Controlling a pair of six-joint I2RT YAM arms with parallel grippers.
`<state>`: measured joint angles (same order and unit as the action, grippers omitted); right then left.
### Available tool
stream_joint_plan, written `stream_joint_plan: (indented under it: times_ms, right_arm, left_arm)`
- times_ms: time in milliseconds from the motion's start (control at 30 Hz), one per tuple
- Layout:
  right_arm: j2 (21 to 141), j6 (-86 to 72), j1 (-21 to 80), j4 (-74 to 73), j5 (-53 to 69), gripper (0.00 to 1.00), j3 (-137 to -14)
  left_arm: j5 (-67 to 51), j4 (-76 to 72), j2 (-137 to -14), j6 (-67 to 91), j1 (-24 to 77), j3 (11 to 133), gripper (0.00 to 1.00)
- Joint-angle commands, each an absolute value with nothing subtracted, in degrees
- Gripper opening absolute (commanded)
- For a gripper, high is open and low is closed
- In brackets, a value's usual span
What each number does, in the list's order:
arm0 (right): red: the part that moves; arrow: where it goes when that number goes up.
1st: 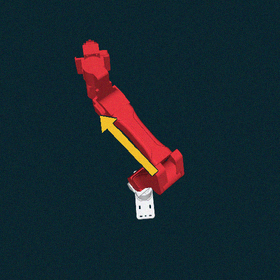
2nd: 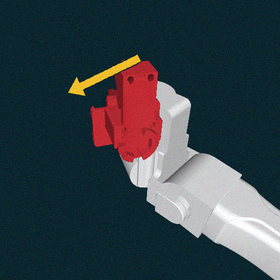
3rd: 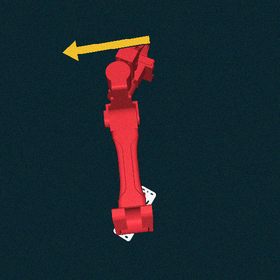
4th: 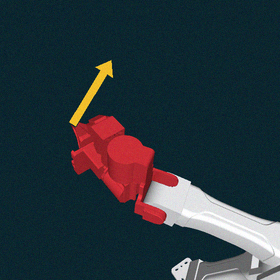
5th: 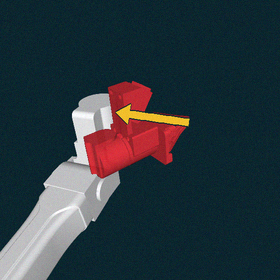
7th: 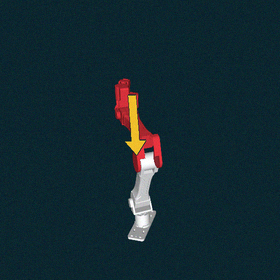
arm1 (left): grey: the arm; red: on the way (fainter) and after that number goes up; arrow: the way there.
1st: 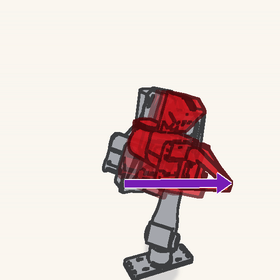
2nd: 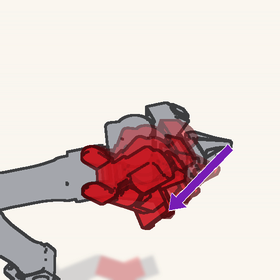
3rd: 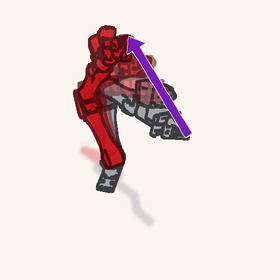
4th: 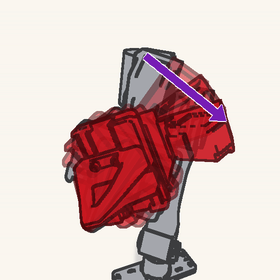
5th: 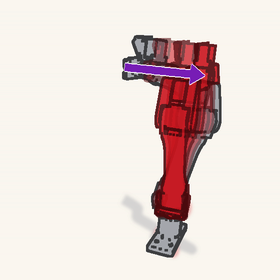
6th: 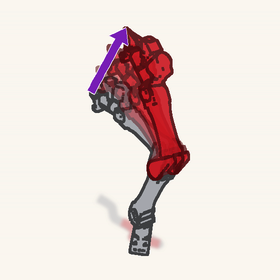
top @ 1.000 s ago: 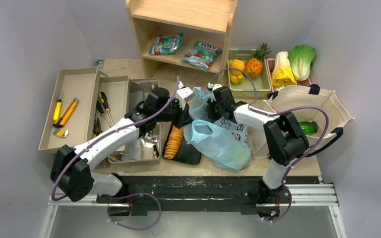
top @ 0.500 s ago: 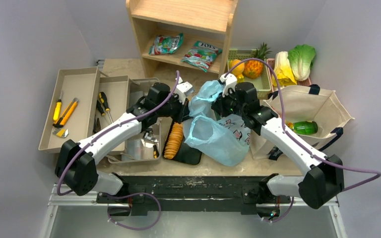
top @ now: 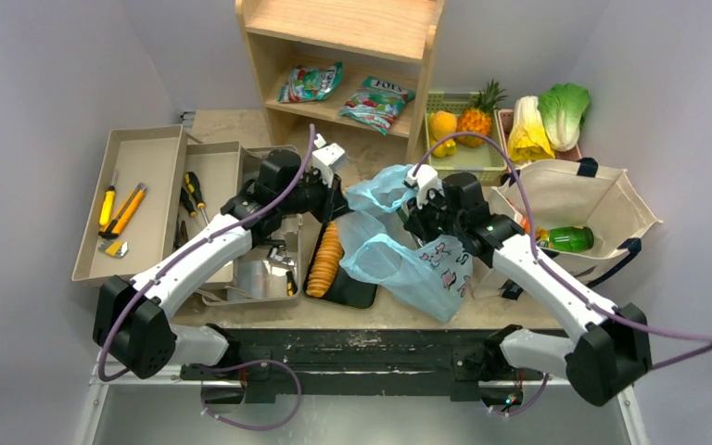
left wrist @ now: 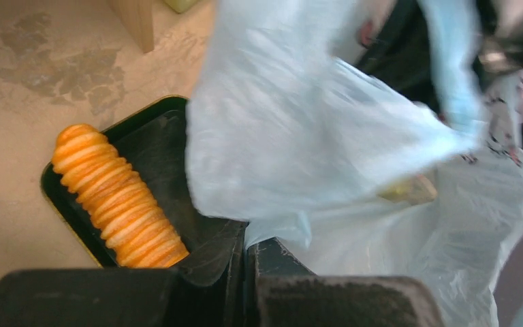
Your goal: Untie the knot of the grocery bags and take out the mixed food
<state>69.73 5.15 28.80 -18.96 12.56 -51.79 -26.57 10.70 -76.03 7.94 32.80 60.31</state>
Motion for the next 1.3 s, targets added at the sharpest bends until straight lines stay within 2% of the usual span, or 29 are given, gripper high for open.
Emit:
stream_joint_plan:
  times_ms: [0,200,333,533,700,800,833,867,933,967,1000,1267]
  right_arm:
    - [60.63,13.72,28.70,-16.74,21.66,0.00,-49.42]
    - [58.69,26.48,28.83,-25.37,34.16,0.00,-51.57]
    - [62.54,30.63,28.89,-34.79,37.00,0.00,-54.88]
    - [71.71,27.74,26.91,-42.46,29.94,0.00,-59.09]
    - [67.54,23.96,24.20,-32.08,22.31,0.00,-56.34]
    - [67.77,23.56,24.24,-30.63,21.84,0.00,-57.68]
    - [68.18,25.28,24.29,-32.44,23.42,0.00,-58.79]
    - [68.46,26.14,24.51,-33.31,25.47,0.00,-59.63]
    - [68.76,26.58,25.13,-33.93,27.46,0.00,-60.33]
    - [68.98,26.88,25.55,-34.28,27.38,0.00,-60.70]
    - [69.37,27.10,25.69,-34.85,27.54,0.00,-61.06]
    - [69.54,29.00,26.47,-36.83,28.45,0.00,-62.46]
  left_arm:
    - [-25.75,9.67,-77.00,10.86,29.00,63.02,0.00]
    - [-24.12,10.74,-79.04,14.10,28.85,65.30,0.00]
    - [-24.25,10.96,-80.11,15.85,28.75,66.80,0.00]
    - [-26.69,10.71,-80.23,23.33,24.77,65.98,0.00]
    - [-24.18,16.45,-77.29,21.63,21.89,63.70,0.00]
    - [-24.63,19.04,-75.39,17.56,21.95,62.32,0.00]
    - [-27.68,18.98,-75.07,15.71,21.96,62.24,0.06]
    - [-32.71,18.72,-74.75,13.41,22.01,62.38,0.24]
    - [-35.53,17.70,-73.15,7.60,22.67,63.07,0.63]
    - [-35.88,15.93,-72.14,5.11,22.83,63.00,0.88]
    - [-35.65,13.60,-71.13,2.89,22.85,62.94,0.98]
    - [-36.58,11.65,-77.80,-13.51,26.85,71.32,1.00]
